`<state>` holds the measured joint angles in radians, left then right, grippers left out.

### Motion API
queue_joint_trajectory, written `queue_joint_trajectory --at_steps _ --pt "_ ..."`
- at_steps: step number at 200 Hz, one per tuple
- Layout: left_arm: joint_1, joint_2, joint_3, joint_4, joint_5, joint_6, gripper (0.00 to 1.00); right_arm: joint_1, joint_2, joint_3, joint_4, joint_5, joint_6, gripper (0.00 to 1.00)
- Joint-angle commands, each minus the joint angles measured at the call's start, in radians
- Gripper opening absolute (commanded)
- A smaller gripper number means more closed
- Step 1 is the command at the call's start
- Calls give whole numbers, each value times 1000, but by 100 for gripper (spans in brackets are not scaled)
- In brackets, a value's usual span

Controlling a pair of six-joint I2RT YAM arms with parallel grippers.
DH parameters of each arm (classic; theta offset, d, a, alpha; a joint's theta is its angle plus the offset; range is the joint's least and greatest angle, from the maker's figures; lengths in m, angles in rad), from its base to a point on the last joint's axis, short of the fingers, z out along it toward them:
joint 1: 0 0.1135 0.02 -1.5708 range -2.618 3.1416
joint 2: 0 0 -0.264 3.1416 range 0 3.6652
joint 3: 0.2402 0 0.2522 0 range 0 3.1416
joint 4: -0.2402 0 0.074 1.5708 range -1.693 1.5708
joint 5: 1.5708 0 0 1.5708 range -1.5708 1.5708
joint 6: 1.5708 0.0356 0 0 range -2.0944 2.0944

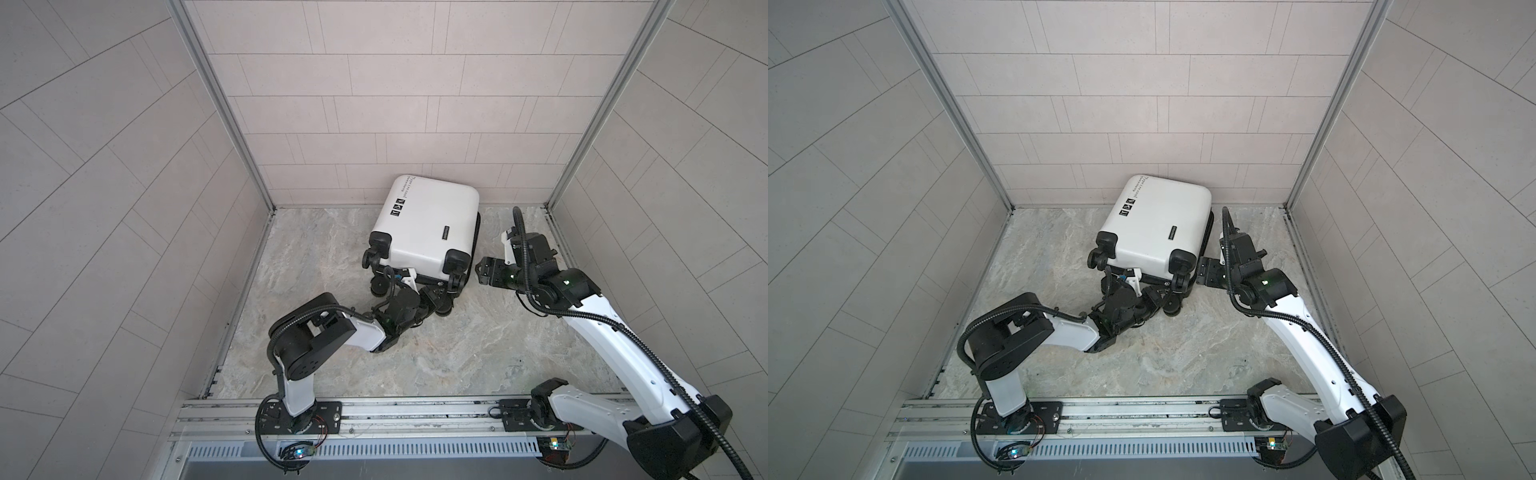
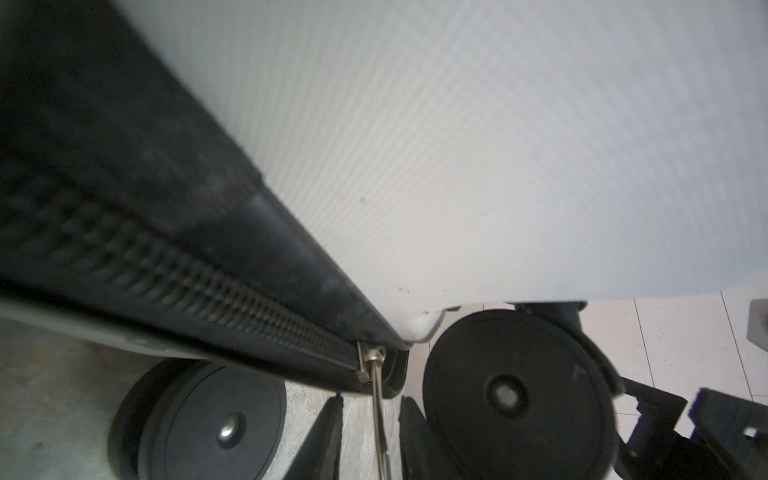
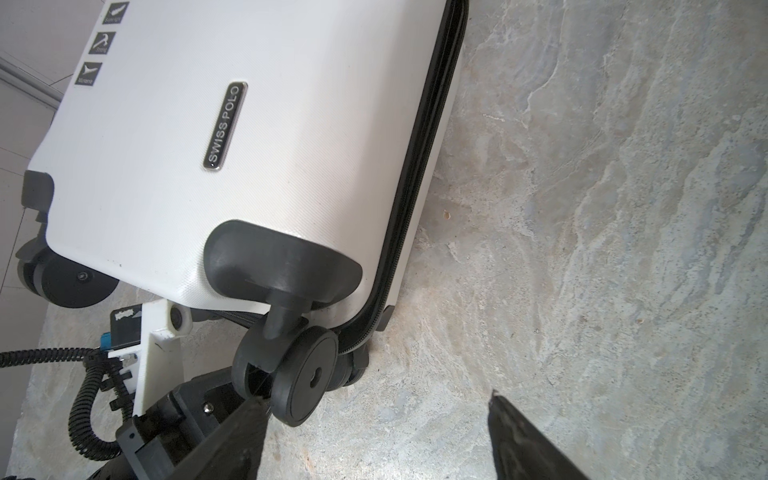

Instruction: Pack the luggage

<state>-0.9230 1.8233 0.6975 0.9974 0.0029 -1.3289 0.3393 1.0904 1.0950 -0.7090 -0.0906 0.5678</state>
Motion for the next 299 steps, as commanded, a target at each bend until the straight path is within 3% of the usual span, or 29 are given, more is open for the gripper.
queue_joint_trajectory --at_steps 1,26,51,128,205,230,299 --pt "4 5 16 33 -17 -7 27 -5 -21 -15 -3 -11 17 85" --pt "6 1 9 30 -15 -7 19 -3 -12 -37 33 -71 32 87" --pt "6 -9 -8 32 -14 0 0 16 8 -47 51 -113 60 90" --pt "3 -48 -76 12 9 43 0 162 142 -26 87 -81 127 92" --pt "1 -29 -99 39 23 58 0 191 268 34 126 -66 141 86" --pt "0 -54 -101 4 19 85 0 196 297 57 114 -57 135 77" --pt "-16 -169 -76 -215 -1 243 0 197 268 74 81 -61 112 27"
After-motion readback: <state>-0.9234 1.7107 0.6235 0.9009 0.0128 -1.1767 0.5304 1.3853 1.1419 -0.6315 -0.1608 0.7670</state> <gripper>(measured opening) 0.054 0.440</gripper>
